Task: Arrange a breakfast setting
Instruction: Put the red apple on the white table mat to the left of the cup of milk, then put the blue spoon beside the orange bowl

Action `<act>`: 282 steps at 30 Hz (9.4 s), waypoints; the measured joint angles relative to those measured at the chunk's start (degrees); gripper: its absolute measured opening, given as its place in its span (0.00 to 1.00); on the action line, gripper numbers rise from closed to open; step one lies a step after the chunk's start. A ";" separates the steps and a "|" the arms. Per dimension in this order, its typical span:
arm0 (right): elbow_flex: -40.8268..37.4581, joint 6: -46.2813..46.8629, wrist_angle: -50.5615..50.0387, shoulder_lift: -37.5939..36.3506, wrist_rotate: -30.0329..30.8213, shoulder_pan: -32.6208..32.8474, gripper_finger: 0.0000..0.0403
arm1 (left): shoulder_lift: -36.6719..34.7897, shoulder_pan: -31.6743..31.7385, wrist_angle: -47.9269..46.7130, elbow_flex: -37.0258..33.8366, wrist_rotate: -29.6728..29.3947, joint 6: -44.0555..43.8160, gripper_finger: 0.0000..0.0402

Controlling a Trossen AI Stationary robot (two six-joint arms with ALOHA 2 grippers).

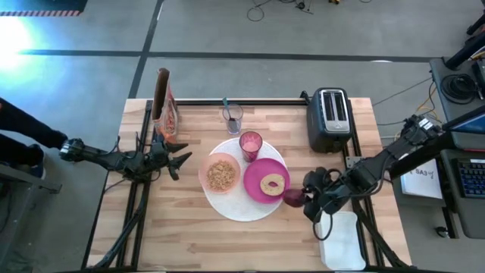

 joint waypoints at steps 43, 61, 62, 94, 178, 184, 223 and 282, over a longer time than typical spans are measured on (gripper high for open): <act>-0.02 -42.94 29.44 4.83 3.73 -3.26 0.41 | 0.00 0.04 0.28 0.00 -6.05 -8.22 0.44; -0.02 -46.87 38.11 5.39 10.27 -6.76 0.41 | 7.44 -0.26 28.79 0.00 25.04 -10.94 0.44; -0.02 -46.89 39.22 5.69 11.49 -7.52 0.41 | 8.69 -0.26 30.81 0.00 25.00 -10.03 0.44; 10.35 -72.26 61.75 23.53 5.16 -21.82 0.41 | 44.33 -0.59 40.20 16.30 28.72 16.03 0.57; 15.85 -49.99 20.06 9.06 -1.74 -24.34 0.65 | 58.42 5.73 -10.58 47.96 11.88 8.68 0.48; 15.85 -44.54 14.68 7.39 -1.73 -27.24 0.64 | 63.76 17.95 -24.73 53.28 13.30 2.34 0.48; 15.85 -42.33 3.65 8.29 -1.78 -29.25 0.62 | 87.08 29.28 -15.07 52.94 31.21 -4.10 0.49; 15.72 -46.72 7.36 8.72 -2.26 -45.06 0.62 | 78.21 20.68 -44.64 70.67 24.58 9.35 0.66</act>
